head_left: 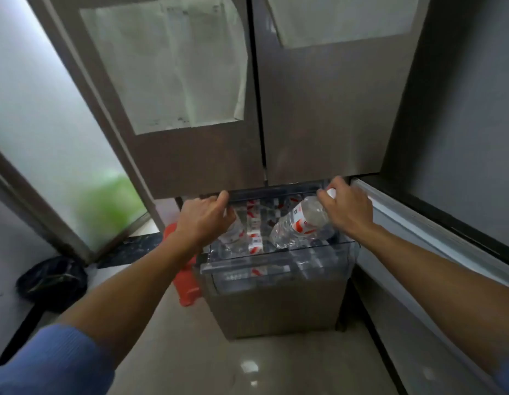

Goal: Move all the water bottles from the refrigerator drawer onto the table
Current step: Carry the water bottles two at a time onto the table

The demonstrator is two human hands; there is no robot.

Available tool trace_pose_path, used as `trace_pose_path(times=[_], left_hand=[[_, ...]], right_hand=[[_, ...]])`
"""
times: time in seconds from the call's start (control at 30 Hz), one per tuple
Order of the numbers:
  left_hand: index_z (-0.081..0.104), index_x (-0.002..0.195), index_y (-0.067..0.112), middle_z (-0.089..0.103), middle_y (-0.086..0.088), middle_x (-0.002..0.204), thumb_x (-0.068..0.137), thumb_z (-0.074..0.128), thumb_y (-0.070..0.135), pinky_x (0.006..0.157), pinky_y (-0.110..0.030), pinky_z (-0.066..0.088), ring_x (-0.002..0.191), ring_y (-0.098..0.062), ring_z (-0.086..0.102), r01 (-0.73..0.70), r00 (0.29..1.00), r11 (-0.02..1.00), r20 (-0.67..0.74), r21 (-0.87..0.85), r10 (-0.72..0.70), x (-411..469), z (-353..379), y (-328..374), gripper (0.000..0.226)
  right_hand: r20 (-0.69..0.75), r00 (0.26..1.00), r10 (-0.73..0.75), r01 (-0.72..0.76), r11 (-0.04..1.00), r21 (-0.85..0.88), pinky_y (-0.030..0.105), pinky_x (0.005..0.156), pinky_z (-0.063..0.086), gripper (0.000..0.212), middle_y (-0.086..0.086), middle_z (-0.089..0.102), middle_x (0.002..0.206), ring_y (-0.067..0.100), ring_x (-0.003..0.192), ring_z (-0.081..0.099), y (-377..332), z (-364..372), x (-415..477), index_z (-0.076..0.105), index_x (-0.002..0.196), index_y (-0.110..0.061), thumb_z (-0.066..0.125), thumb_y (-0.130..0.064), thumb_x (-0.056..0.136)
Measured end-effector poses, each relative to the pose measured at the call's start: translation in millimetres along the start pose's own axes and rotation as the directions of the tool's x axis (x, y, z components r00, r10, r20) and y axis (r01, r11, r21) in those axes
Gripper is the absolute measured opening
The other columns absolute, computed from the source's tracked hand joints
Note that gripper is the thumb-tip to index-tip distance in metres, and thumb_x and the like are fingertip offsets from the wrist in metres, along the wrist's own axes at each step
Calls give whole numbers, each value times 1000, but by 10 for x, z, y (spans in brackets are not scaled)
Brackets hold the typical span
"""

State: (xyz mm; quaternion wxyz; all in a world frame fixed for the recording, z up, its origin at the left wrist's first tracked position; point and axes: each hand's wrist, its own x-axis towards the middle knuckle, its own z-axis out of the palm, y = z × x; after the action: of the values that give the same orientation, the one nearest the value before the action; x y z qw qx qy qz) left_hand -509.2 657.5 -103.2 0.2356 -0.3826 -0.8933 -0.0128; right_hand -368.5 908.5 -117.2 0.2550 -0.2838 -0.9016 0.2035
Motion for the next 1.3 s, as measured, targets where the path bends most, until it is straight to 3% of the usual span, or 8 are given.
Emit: trace_pose_path(times=[0.13, 0.27, 0.43, 0.6, 0.73, 0.87, 1.13, 1.3], left_hand=[[53, 92, 12, 67, -10, 71, 95, 46, 38, 49, -28, 33, 52, -26, 52, 236, 971, 971, -46, 26, -234, -621, -620, -142, 27], [55, 96, 12, 67, -10, 77, 95, 44, 43, 56, -31, 43, 64, -30, 61, 385, 921, 918, 29, 98, -389, -1538, -1142, -369, 33], [55, 93, 15, 68, -8, 80, 94, 45, 43, 63, -35, 53, 66, -27, 61, 583, 793, 793, 86, 175, -603, -3025, -1668, -711, 30], [55, 93, 12, 66, -8, 79, 93, 48, 40, 58, -31, 40, 63, -23, 51, 750, 619, 607, 43, 263, -784, -4732, -2337, -1015, 29], [54, 99, 15, 64, -6, 81, 95, 44, 42, 57, -30, 37, 65, -21, 52, 811, 481, 459, 31, 363, -876, -6118, -2913, -1140, 29], [48, 89, 20, 57, 1, 76, 94, 47, 42, 53, -26, 31, 64, -15, 50, 859, 358, 316, -31, 403, -933, -7420, -3538, -1196, 22], [45, 90, 23, 54, 6, 75, 95, 46, 43, 51, -21, 30, 63, -11, 51, 902, 16, -54, -158, 428, -987, -9560, -4507, -1101, 21], [42, 87, 26, 55, 7, 75, 95, 47, 42, 55, -23, 33, 64, -10, 52, 879, -171, -255, -234, 402, -957, -10634, -4864, -1058, 19]], right_hand=[[89, 972, -215, 217, 976, -13, 34, 68, 36, 31, 12, 67, 95, 32, 83, 59, -449, -51, -193, 58, 102, -17, 45, -44, 94], [192, 876, -442, 457, 889, -37, 34, 64, 33, 35, 11, 67, 90, 29, 75, 55, -1115, 73, -686, 57, 102, -16, 44, -47, 94], [322, 677, -662, 666, 737, 115, 31, 67, 37, 37, 4, 63, 96, 22, 76, 52, -2040, 374, -1668, 58, 108, -18, 44, -49, 94], [370, 462, -806, 815, 550, 180, 38, 67, 39, 38, 15, 67, 103, 35, 92, 61, -3094, 569, -2958, 53, 104, -15, 42, -50, 93], [343, 323, -882, 851, 429, 303, 34, 62, 43, 35, 9, 67, 91, 28, 75, 61, -3883, 634, -4222, 51, 97, -17, 43, -51, 93], [329, 173, -928, 865, 303, 401, 35, 63, 51, 38, 6, 67, 85, 23, 67, 60, -4655, 646, -5562, 52, 95, -16, 40, -52, 91], [246, -163, -956, 822, 7, 570, 22, 46, 26, 33, -1, 58, 79, 14, 60, 50, -5973, 396, -7842, 50, 97, -20, 40, -51, 94], [150, -376, -914, 760, -212, 614, 20, 44, 27, 33, -6, 52, 69, 7, 52, 44, -6654, 413, -9079, 48, 98, -22, 38, -53, 96]])
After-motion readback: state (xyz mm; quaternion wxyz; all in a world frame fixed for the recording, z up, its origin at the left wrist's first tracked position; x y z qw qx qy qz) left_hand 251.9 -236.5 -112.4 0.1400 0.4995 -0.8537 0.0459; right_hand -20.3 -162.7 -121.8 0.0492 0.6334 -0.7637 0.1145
